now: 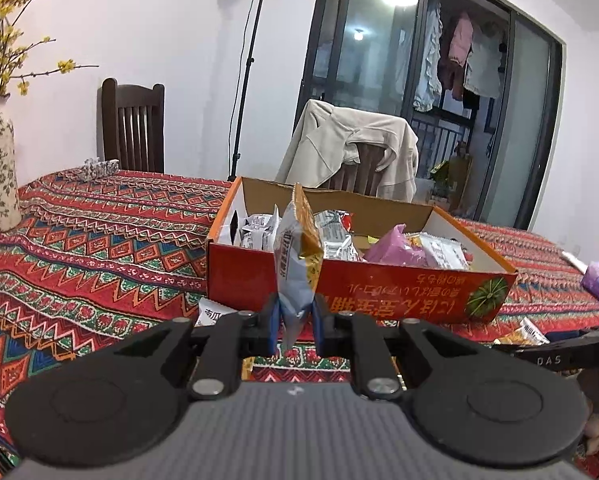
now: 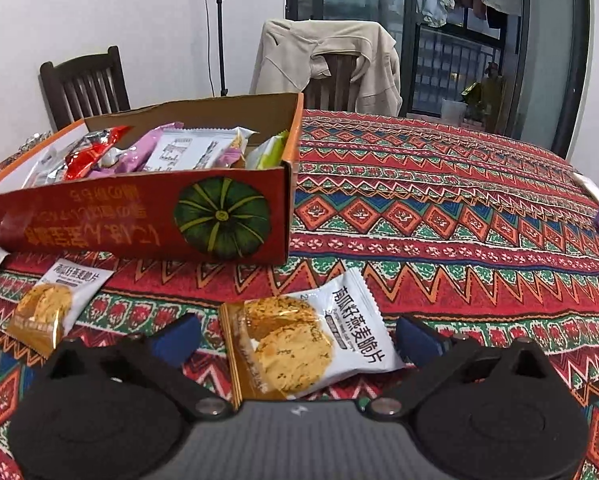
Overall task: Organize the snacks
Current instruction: 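Grasp yellow chip bag with left tool while right tool grasps cookie packet, then lift both held packets and carry them over the box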
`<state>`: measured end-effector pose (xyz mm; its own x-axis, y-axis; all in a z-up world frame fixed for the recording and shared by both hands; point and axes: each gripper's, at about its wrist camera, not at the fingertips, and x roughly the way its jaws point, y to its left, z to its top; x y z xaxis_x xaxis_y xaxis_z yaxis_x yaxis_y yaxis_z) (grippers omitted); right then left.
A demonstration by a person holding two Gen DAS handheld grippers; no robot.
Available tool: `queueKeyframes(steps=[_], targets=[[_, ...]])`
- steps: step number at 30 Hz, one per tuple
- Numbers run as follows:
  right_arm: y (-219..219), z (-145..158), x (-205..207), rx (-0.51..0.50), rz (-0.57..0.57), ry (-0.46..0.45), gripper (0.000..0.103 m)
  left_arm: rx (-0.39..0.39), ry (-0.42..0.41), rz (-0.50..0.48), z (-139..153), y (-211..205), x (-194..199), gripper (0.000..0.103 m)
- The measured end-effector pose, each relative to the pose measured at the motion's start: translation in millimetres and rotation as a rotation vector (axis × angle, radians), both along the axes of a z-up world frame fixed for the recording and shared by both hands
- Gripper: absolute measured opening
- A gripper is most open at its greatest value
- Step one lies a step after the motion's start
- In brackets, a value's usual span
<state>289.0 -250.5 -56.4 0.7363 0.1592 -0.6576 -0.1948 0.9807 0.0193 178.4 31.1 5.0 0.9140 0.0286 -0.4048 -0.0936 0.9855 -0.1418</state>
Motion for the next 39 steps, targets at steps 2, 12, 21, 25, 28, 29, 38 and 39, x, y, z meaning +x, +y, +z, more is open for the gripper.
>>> queueKeyframes(steps=[2,12,21,25,28,29,38,39], targets=[[0,-1,-3,0.004,0.005,-0.006,0.100,-0.006,-0.009,0.003,1,2,-2,0.016],[6,6,-22,0.013,0.068,-0.060,0.065,0.021,0.004,0.016,-2,-1,2,0.016],[8,12,-34,0.006,0.072,-0.136,0.048,0.039,-0.001,0.025,-2,-3,1,0.016],[15,20,-52,-0.053,0.068,-0.255,0.048,0.065,-0.045,0.046,0,-4,-4,0.016],[17,24,-60,-0.072,0.077,-0.307,0.048,0.078,-0.046,0.050,0,-6,-3,0.016],[17,25,-62,-0.073,0.079,-0.317,0.048,0.079,-0.044,0.049,0,-6,-3,0.016],[15,36,-79,-0.051,0.093,-0.431,0.048,0.091,-0.059,0.042,1,-9,-6,0.016],[15,38,-83,-0.047,0.096,-0.454,0.048,0.093,-0.065,0.039,1,-10,-7,0.016]])
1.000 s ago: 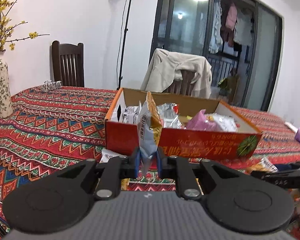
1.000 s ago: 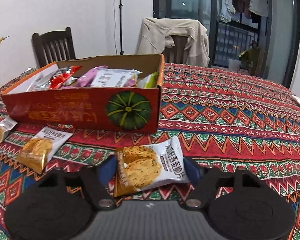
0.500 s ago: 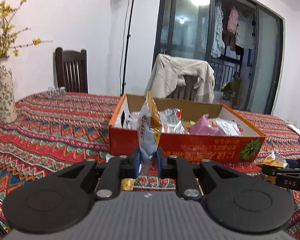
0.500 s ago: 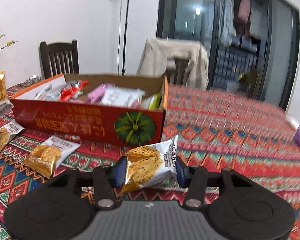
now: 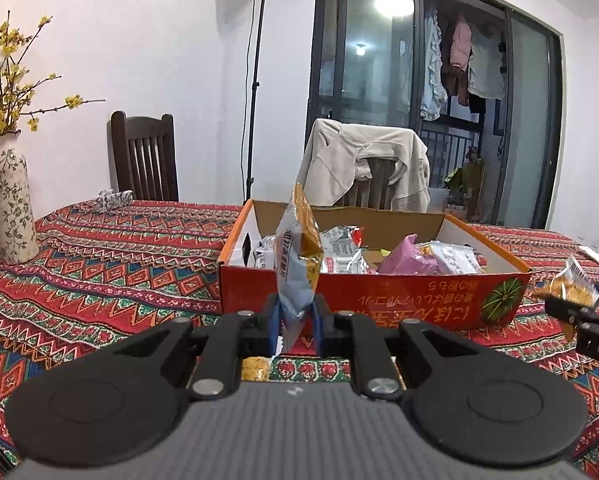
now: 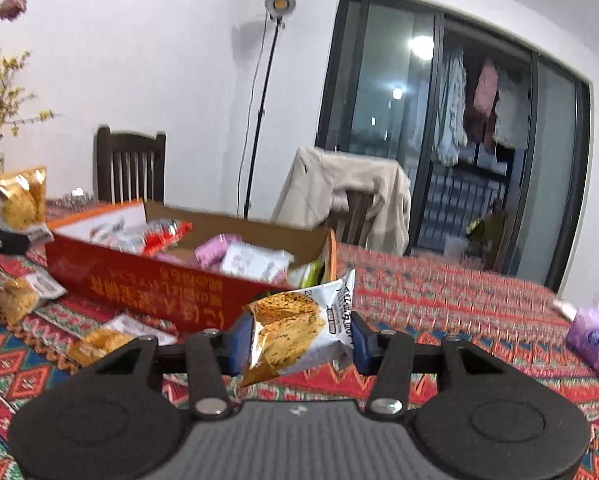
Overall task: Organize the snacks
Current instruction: 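Lift both held packets and carry them over the box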
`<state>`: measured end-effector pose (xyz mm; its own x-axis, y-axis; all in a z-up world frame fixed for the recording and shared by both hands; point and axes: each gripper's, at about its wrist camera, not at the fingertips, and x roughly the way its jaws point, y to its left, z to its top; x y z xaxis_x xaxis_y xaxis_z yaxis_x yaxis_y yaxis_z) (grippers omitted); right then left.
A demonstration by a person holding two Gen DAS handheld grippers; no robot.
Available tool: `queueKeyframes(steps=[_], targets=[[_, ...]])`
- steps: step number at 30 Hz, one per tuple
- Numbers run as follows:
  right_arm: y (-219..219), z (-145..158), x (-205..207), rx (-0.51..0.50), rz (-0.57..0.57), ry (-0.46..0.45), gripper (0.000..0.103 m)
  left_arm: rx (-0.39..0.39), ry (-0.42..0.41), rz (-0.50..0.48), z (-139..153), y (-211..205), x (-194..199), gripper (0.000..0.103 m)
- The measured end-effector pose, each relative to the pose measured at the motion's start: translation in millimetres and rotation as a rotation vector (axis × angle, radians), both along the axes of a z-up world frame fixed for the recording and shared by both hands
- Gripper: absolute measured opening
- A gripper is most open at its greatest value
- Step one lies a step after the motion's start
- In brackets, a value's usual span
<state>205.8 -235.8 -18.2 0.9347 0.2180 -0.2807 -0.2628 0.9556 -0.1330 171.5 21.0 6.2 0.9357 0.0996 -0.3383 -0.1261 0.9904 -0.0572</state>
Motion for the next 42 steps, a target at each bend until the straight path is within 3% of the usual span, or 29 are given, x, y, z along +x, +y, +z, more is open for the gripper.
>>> queueKeyframes(steps=[10,21,35,42], targets=[[-6,19,-33,0.070,0.082,-0.126,0.048,0.026,-0.028,0.011,3,-5,-6,0.016],[-23,20,-25,0.160,0.104,-0.075,0.048,0.064,-0.050,-0.055,2,-18,-10,0.016],[-12,10,-19,0.142,0.144,-0.059,0.048,0.092,-0.094,-0.102,7,-29,-16,0.016],[2,24,-20,0.118,0.142,-0.042,0.048,0.084,-0.102,-0.153,30,-35,-20,0.016]])
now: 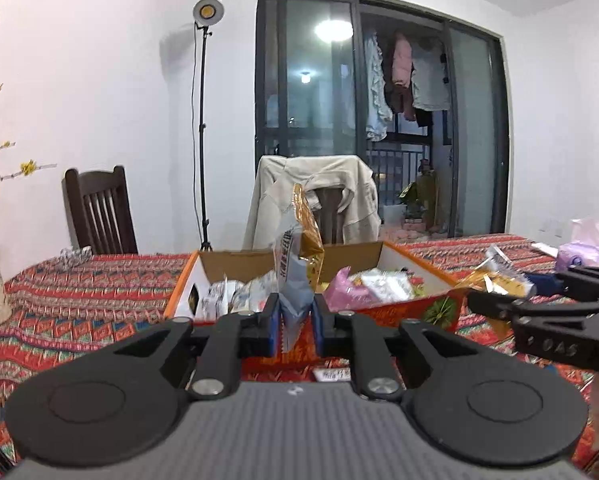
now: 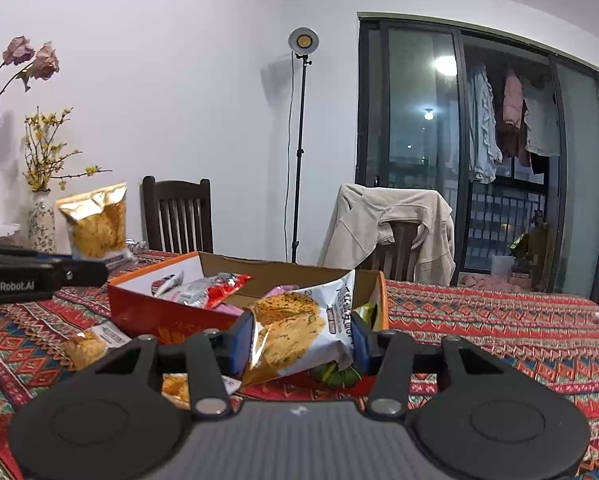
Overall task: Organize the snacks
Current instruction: 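Lift both held packets and carry them over the box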
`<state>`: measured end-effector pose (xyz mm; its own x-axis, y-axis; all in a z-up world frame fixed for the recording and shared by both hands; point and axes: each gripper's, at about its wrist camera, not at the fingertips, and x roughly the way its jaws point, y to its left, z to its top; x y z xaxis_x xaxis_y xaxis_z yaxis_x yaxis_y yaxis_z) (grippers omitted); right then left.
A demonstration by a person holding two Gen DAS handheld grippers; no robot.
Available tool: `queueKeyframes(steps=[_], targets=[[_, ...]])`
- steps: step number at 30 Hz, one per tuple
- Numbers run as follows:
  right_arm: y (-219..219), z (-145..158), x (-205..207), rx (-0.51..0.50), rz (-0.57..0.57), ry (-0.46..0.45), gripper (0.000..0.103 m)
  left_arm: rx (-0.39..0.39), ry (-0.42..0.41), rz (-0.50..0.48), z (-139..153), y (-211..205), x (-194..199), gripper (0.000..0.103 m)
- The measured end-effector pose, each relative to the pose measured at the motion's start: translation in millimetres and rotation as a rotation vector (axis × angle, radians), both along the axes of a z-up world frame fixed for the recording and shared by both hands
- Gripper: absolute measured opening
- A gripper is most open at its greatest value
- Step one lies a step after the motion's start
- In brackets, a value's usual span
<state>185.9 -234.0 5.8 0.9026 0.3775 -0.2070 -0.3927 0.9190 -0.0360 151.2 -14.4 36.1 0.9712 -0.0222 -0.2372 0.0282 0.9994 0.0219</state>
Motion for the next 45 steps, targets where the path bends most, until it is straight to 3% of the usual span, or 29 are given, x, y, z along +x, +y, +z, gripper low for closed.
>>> queueKeyframes(steps=[16,29,35,38,45], targets=[[21,52,21,0.105,-0.041,-0.014,0.048,-0.012,-0.055,-0.019,46,-10,18,0.016],[21,72,69,0.198,-0.100,-0.060,0.048,-0.103,-0.104,-0.003,78,-2,76,0.016],[28,69,96,0.199,-0.117,-0.053,0.048,-0.137,-0.092,0.019,78,9,110,0.016],[29,68,111,0.258,-0.112,-0.017,0.048,-0.178,-0.075,0.028,74,15,128,0.016],[44,39,135,0.228,-0.108,-0.020,0.048,-0.210,-0.039,0.085,36,35,156,0.016]])
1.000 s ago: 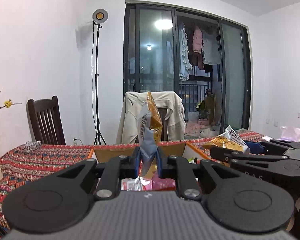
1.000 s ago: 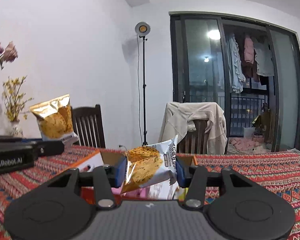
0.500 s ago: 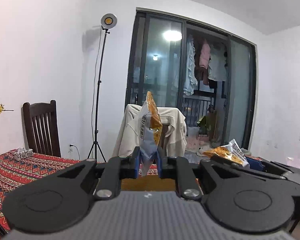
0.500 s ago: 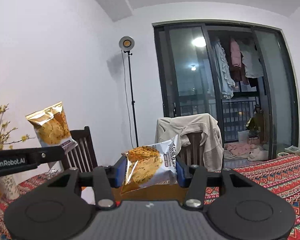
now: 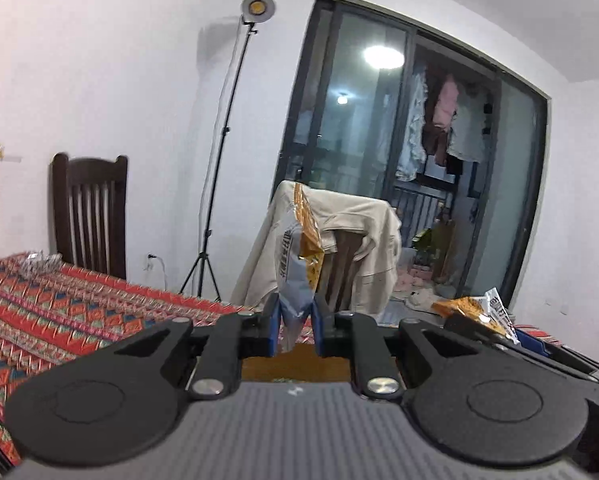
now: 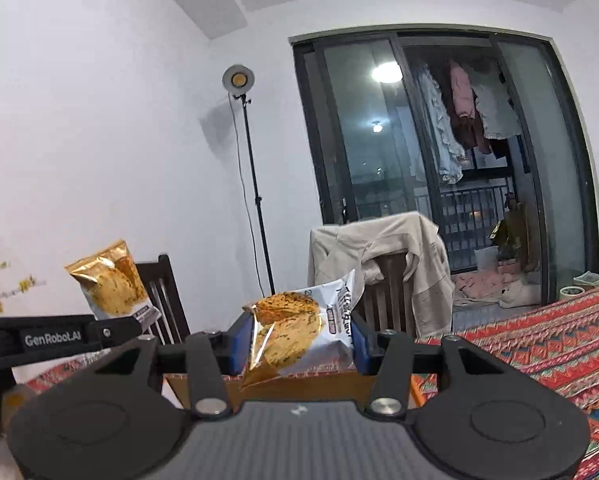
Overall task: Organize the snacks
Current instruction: 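Lift both held packets and carry them over the box, then lower both packets into the box and open both tools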
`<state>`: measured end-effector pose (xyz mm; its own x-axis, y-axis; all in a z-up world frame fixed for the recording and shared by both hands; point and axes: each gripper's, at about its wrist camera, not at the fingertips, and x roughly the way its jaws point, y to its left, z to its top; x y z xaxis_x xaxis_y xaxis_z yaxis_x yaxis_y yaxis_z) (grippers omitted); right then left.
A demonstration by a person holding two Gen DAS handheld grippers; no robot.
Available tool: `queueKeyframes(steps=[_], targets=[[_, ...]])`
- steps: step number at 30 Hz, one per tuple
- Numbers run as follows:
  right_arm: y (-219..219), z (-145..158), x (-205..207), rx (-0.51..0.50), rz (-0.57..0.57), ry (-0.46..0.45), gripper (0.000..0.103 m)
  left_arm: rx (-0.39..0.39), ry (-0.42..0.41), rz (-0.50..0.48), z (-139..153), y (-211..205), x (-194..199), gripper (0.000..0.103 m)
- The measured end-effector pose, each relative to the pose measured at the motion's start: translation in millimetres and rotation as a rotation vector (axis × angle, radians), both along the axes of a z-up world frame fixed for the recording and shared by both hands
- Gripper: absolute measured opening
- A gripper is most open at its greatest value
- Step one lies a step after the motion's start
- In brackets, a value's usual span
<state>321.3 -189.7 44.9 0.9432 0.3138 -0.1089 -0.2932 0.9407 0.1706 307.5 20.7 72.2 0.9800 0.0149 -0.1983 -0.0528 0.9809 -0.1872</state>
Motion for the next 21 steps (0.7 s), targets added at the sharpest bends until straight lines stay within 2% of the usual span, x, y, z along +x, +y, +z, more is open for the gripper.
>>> queueKeyframes(steps=[2,5,13,16,17,19,20,21], targets=[[4,-10,7,-0.046,0.004,0.014,0.048,0.035,0.051,0.005,-14,0,13,0.016],[3,-21,18,-0.040,0.006,0.063,0.048,0.018,0.105,-0.008,-30,4,23,0.016],[2,-29,28,-0.047,0.019,0.097,0.048,0.033,0.124,-0.036,-40,3,28,0.016],[2,-31,27,-0.045,0.023,0.116,0.052,0.036,0.132,-0.051,-42,1,30,0.018],[1,-31,29,-0.036,0.024,0.124,0.058,0.043,0.132,-0.050,-43,0,30,0.022],[-3,-32,31,-0.009,0.034,0.148,0.064,0.035,0.125,-0.046,-43,0,28,0.042],[-4,-33,32,-0.001,0.039,0.158,0.070,0.023,0.116,-0.037,-42,2,26,0.068],[-5,-34,33,0.008,0.043,0.169,0.077,0.013,0.103,-0.016,-41,3,24,0.087]])
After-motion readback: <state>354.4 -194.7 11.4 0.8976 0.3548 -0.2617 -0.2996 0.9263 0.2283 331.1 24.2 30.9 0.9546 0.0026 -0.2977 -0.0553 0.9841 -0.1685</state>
